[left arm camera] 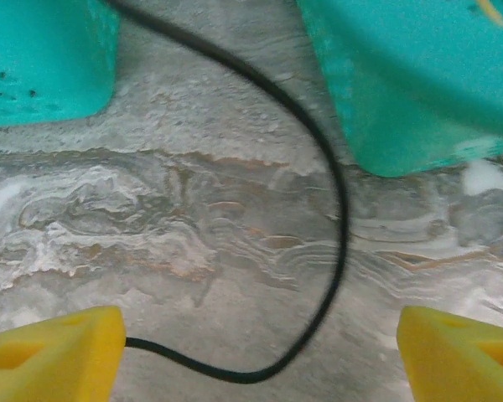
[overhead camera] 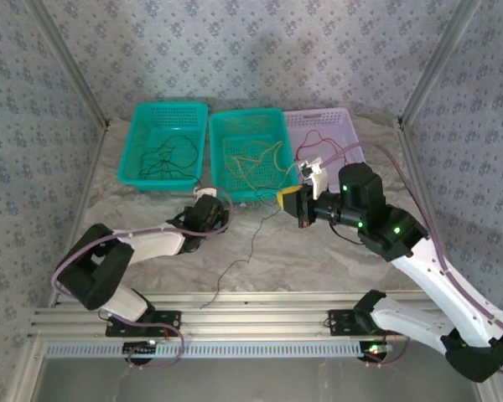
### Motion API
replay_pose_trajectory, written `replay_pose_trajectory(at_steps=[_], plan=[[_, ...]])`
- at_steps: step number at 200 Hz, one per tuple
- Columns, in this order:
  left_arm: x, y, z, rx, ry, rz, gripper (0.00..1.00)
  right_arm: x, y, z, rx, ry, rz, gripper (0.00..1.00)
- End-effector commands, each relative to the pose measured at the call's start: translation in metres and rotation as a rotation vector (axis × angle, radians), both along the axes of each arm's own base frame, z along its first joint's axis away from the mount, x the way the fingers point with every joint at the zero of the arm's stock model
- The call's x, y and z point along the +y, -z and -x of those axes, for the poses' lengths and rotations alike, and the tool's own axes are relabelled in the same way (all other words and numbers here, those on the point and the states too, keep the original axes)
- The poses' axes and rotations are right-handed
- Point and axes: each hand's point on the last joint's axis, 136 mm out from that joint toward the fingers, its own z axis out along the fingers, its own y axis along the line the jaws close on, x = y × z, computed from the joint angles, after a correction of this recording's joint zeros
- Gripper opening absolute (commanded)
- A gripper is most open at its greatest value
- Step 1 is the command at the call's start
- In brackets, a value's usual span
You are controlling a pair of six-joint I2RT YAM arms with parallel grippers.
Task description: Untangle the cables
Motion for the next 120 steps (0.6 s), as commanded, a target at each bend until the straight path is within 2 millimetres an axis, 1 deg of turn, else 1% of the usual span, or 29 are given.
replay_pose_trajectory(at_steps=[1, 11, 32, 44, 57, 81, 98, 118, 120], plan=[[0.003, -0.013, -0.022, -0.054, -0.028, 0.04, 0.69, -0.005, -0.02, 0.004, -0.046, 0.0, -0.026, 0.0], [0.007, -0.011, -0.025, -0.048, -0.035, 0.052, 0.6, -0.005, -0.02, 0.004, -0.046, 0.001, -0.026, 0.0], [0.011, -0.009, -0.031, -0.042, -0.044, 0.07, 0.49, -0.005, -0.02, 0.003, -0.049, 0.002, -0.028, 0.0], [0.01, -0.01, -0.033, -0.043, -0.044, 0.075, 0.4, -0.005, -0.02, 0.003, -0.05, 0.002, -0.029, 0.0], [0.009, -0.014, -0.035, -0.049, -0.04, 0.087, 0.26, -0.005, -0.021, 0.003, -0.051, 0.003, -0.031, 0.0], [0.007, -0.03, -0.034, -0.074, -0.036, 0.112, 0.07, -0.005, -0.024, 0.003, -0.055, 0.004, -0.036, 0.0], [0.009, -0.046, -0.031, -0.094, -0.042, 0.134, 0.0, -0.005, -0.025, 0.003, -0.057, 0.003, -0.039, 0.0], [0.013, -0.067, -0.023, -0.123, -0.052, 0.168, 0.0, -0.005, -0.027, 0.003, -0.058, 0.001, -0.045, 0.0], [0.014, -0.072, -0.023, -0.13, -0.052, 0.175, 0.0, -0.005, -0.027, 0.003, -0.058, 0.001, -0.046, 0.0]])
